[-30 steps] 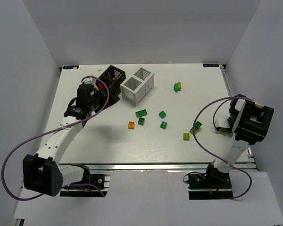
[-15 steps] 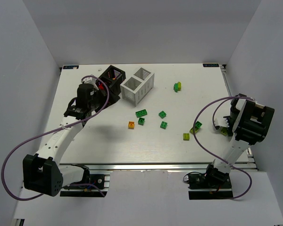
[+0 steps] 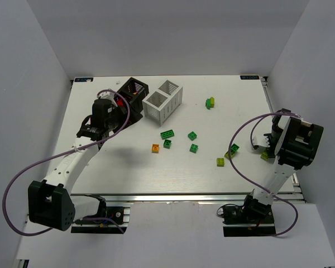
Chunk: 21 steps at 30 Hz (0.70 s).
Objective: Sort the legos into containers by color
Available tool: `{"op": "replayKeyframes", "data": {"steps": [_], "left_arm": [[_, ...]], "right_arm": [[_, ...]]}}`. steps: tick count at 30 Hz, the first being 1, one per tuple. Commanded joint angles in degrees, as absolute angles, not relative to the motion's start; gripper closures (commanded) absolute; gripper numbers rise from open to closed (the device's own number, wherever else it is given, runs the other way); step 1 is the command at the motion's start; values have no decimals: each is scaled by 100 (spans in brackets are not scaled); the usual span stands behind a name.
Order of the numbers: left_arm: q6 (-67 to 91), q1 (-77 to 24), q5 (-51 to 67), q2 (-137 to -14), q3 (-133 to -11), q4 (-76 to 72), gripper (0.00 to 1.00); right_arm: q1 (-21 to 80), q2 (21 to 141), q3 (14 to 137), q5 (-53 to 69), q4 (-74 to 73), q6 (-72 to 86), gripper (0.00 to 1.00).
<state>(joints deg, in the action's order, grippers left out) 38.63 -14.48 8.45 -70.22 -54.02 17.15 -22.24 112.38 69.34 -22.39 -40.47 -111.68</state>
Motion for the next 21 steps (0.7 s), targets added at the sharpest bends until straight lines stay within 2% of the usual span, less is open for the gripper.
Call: {"op": "replayKeyframes", "data": {"steps": [1,7,21], "left_arm": [[3876,-1477,905,-6970,-5484,1617,2],[3929,-1485,914,-6961,-5414,1547,2],[3946,-1477,949,-6996,-5335,1468,2]], "right_arm": [[-2197,11268,7014,-2267,-4245,-11109,11],[-2215,11391,7242,-2347,-4789,-10872,11],[-2329,11320,7277,-2461,-4808,-10978,11]]}}
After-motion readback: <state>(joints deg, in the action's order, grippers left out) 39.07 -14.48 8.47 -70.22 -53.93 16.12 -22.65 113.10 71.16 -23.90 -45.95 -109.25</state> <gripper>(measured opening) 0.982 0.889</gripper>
